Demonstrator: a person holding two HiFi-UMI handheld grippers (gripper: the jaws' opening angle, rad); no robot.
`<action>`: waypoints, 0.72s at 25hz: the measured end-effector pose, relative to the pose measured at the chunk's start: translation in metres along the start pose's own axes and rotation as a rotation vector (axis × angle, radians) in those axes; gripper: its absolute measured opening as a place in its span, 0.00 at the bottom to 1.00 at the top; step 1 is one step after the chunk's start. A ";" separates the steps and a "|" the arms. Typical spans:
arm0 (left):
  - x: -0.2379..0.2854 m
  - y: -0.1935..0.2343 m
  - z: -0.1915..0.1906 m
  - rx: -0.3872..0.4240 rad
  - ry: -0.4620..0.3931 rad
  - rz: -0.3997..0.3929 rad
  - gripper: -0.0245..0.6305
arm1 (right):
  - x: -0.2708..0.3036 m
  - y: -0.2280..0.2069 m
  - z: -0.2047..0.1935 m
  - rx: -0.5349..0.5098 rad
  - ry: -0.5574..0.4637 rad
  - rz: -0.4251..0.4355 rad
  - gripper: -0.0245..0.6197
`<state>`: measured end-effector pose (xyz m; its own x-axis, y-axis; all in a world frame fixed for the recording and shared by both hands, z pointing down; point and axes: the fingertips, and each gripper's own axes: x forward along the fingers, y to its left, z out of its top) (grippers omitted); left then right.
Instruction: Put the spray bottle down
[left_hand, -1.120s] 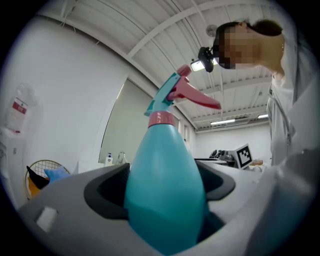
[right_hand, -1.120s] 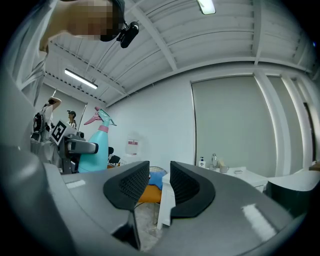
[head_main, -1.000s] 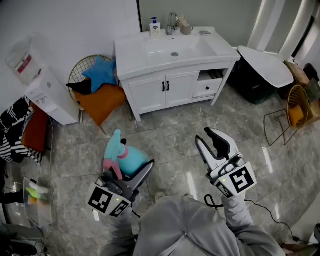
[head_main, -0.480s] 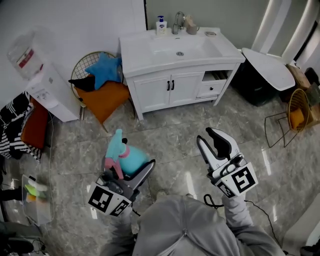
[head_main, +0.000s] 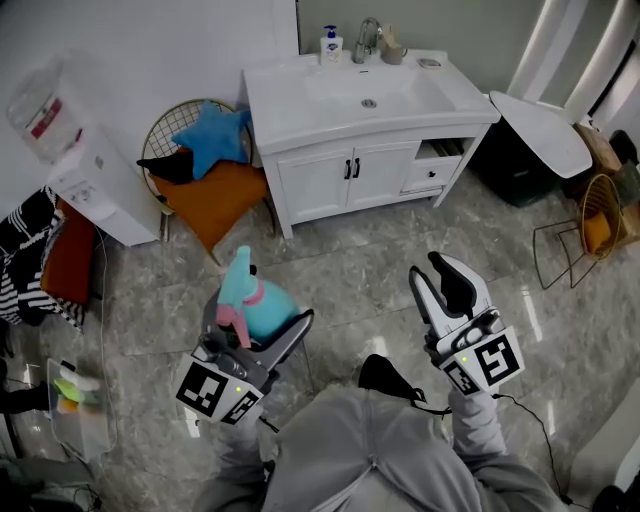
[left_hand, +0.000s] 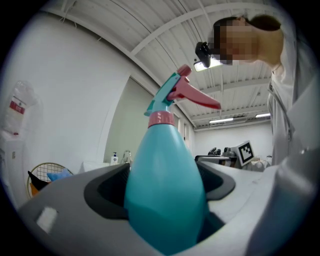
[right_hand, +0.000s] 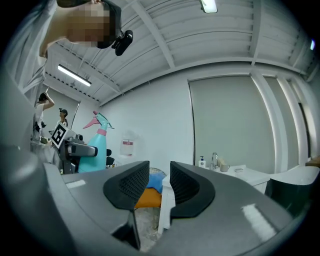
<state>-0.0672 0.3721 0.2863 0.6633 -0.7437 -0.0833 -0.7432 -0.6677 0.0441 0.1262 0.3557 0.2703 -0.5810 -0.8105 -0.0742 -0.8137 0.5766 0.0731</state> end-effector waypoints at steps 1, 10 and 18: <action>0.004 0.005 -0.001 0.001 0.002 -0.004 0.74 | 0.005 -0.003 -0.001 0.001 0.002 -0.004 0.24; 0.075 0.061 -0.017 0.005 0.022 0.014 0.74 | 0.079 -0.061 -0.024 0.019 0.001 0.014 0.24; 0.193 0.146 -0.012 0.030 0.002 0.097 0.74 | 0.203 -0.160 -0.032 0.020 -0.016 0.112 0.24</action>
<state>-0.0471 0.1309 0.2885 0.5885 -0.8047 -0.0778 -0.8060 -0.5915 0.0215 0.1389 0.0952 0.2753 -0.6683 -0.7393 -0.0830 -0.7438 0.6655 0.0617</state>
